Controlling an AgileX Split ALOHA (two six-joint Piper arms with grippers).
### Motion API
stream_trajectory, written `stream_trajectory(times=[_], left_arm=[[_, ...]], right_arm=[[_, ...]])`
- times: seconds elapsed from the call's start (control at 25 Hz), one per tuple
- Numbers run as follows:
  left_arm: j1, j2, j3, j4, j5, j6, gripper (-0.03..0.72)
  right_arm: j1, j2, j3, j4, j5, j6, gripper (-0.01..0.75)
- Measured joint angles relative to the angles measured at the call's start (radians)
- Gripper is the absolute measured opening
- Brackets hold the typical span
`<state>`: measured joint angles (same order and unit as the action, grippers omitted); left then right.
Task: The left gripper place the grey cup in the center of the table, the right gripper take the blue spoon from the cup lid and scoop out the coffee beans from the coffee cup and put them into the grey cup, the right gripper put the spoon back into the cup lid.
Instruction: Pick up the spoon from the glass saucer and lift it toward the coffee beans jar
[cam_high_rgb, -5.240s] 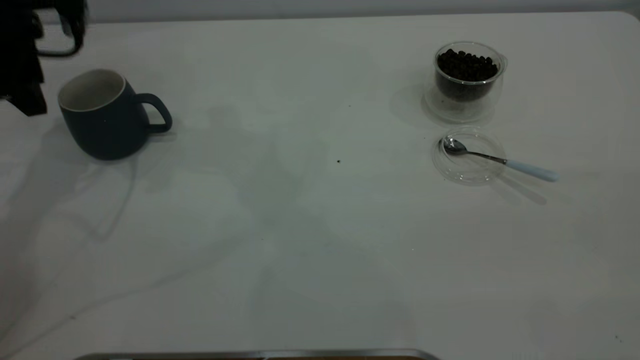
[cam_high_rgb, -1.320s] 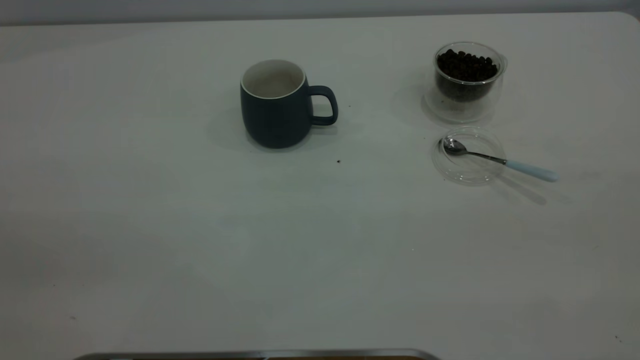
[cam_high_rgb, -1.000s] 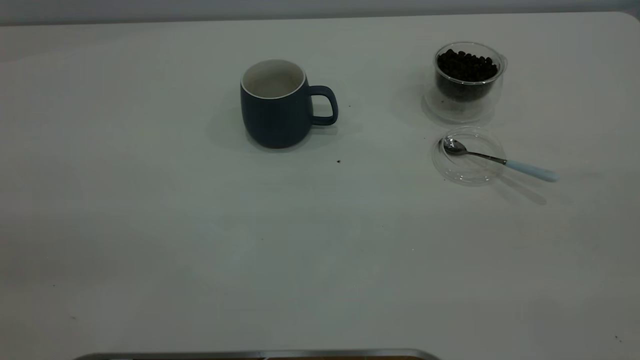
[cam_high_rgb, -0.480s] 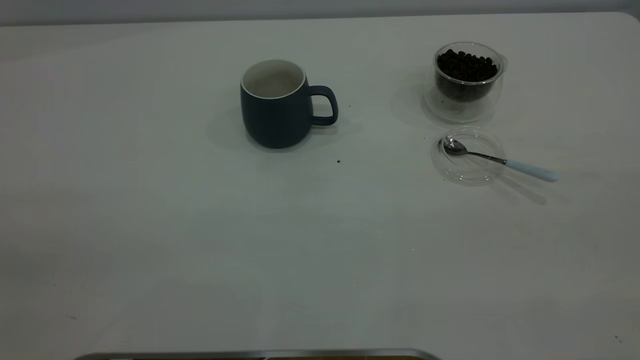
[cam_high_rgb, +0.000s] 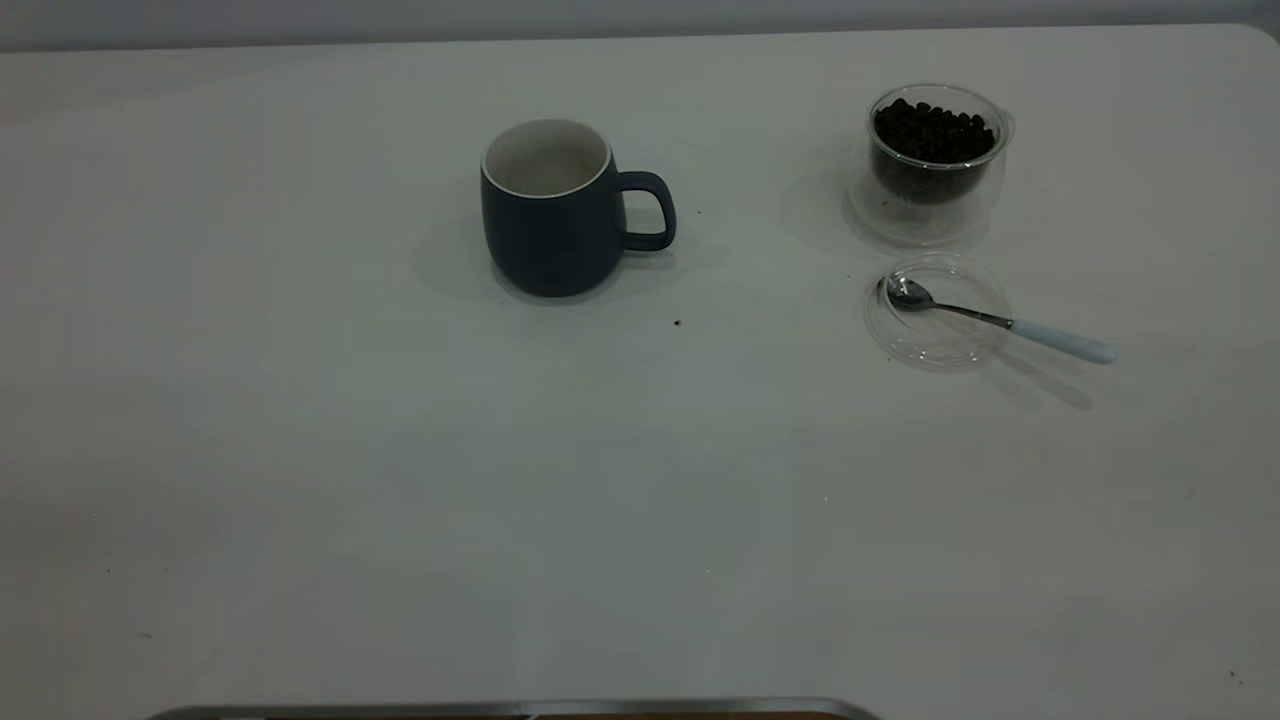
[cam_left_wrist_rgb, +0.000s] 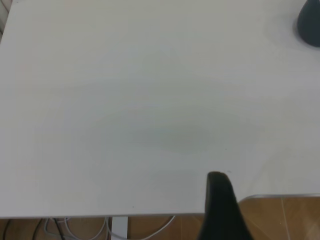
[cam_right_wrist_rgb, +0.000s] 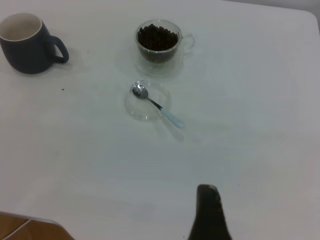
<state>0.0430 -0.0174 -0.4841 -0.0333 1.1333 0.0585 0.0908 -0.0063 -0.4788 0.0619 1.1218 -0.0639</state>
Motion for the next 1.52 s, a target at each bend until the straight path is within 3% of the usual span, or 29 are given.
stream_trajectory(times=[0.52, 0.72, 0.88, 1.2, 1.52], left_arm=[[0.0, 0.0, 0.0, 0.0, 0.001, -0.001, 0.548], [0.0, 0.0, 0.0, 0.0, 0.002, -0.001, 0.548], [0.0, 0.0, 0.0, 0.0, 0.002, -0.001, 0.548], [0.0, 0.0, 0.0, 0.0, 0.002, -0.001, 0.548], [0.0, 0.0, 0.0, 0.0, 0.002, -0.001, 0.548]], right_arm=[[0.0, 0.0, -0.003, 0.003, -0.009, 0.032, 0.582], [0.0, 0.076, -0.031, 0.035, -0.184, 0.144, 0.528], [0.0, 0.311, -0.065, 0.063, -0.292, 0.176, 0.514], [0.0, 0.962, -0.266, 0.129, -0.427, 0.131, 0.598], [0.0, 1.54, -0.397, 0.421, -0.523, -0.071, 0.605]])
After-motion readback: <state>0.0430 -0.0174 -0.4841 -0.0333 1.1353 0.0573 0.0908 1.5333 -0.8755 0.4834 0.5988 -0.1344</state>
